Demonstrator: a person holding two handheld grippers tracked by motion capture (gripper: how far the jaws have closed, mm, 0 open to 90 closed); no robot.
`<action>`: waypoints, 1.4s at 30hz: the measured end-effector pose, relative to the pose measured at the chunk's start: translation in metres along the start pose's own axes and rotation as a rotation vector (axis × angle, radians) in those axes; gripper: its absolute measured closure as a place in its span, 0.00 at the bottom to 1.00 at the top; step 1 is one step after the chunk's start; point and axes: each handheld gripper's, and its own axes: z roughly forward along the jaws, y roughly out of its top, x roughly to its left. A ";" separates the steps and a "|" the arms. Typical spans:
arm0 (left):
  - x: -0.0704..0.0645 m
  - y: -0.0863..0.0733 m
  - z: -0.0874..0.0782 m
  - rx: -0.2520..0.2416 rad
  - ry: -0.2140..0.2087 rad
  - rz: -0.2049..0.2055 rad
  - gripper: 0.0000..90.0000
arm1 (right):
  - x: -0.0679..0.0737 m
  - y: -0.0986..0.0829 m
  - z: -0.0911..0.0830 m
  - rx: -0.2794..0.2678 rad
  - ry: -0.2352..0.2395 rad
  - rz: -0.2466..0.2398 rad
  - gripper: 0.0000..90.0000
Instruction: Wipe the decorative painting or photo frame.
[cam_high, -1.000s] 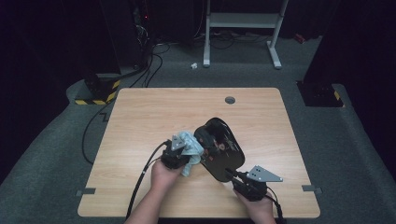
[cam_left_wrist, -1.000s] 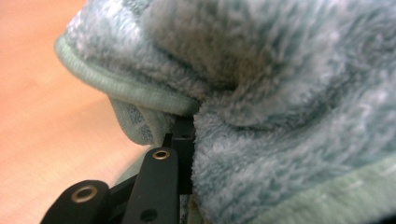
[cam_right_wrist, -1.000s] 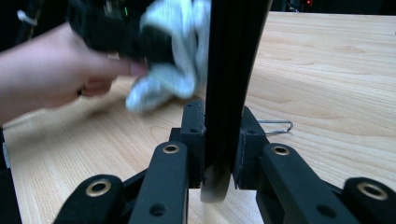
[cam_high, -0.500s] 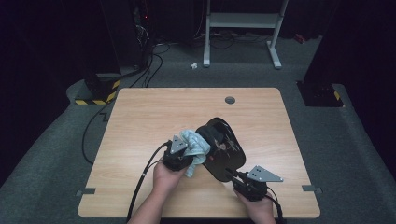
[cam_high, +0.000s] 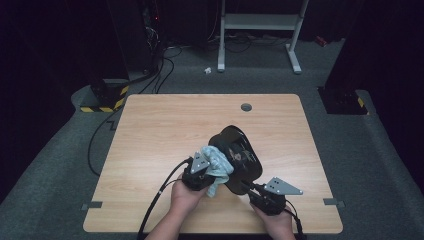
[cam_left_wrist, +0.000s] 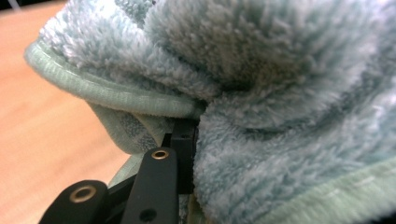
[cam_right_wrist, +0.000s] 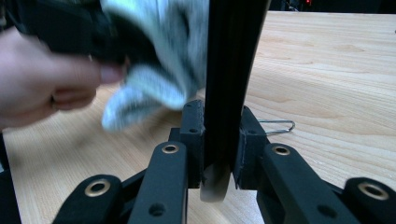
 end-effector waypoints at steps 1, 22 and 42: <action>0.000 -0.005 0.002 0.014 0.002 0.001 0.76 | 0.000 0.000 0.000 0.000 0.000 -0.001 0.85; -0.002 0.014 -0.012 -0.014 0.019 0.020 0.77 | 0.000 0.000 0.000 0.002 -0.010 -0.005 0.86; -0.019 -0.032 0.020 0.121 0.024 0.070 0.77 | 0.000 0.001 0.000 0.001 -0.013 0.000 0.86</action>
